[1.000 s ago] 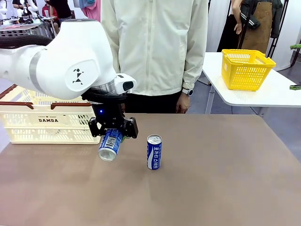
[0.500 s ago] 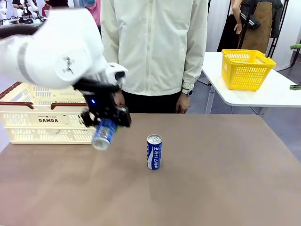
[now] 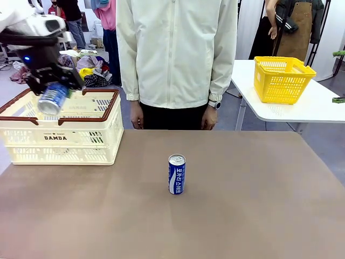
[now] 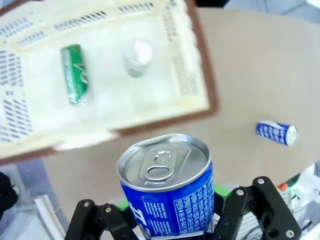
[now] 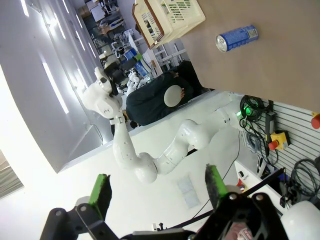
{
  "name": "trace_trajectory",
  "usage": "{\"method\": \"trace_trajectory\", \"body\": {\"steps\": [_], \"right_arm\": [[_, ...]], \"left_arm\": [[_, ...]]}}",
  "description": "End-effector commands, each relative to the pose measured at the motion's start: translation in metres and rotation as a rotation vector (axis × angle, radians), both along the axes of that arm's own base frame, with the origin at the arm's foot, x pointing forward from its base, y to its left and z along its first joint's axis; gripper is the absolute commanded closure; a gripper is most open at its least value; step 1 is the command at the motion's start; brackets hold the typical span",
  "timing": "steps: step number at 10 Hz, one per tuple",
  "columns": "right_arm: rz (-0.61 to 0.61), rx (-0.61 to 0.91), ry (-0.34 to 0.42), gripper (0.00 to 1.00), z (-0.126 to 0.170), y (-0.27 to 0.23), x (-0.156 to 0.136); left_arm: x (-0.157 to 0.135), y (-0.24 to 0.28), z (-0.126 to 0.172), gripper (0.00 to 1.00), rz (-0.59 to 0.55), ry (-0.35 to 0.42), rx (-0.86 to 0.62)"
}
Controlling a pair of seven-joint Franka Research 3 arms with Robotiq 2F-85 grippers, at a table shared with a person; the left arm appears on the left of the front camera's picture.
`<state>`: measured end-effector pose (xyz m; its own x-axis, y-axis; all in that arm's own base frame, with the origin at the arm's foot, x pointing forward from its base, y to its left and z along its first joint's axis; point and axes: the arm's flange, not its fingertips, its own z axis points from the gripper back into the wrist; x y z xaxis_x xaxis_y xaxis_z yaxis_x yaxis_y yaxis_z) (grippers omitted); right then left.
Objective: Place the drinks into the Shopping basket.
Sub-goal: Pick up one drink and place it into the Shopping basket.
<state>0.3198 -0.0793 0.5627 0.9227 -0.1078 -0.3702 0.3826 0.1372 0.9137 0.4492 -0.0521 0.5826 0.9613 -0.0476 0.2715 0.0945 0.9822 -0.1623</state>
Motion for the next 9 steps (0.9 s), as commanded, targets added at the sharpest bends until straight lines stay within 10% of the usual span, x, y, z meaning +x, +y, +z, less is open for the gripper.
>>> {"method": "trace_trajectory", "body": {"steps": [1,5,6,9], "right_arm": [[0.007,0.015,-0.005,0.0,0.005,-0.001,0.002],[0.007,0.015,-0.005,0.0,0.005,-0.001,0.002],[0.007,0.015,-0.005,0.0,0.005,-0.001,0.002],[0.007,0.015,-0.005,0.0,0.005,-0.001,0.002]], "left_arm": [[0.048,0.022,-0.009,1.0,-0.013,0.013,0.017],[0.09,0.035,-0.011,1.0,0.277,0.096,-0.054],[0.086,0.052,-0.039,1.0,0.064,0.046,0.016],[0.094,0.045,-0.039,1.0,0.121,0.071,-0.001]]}}
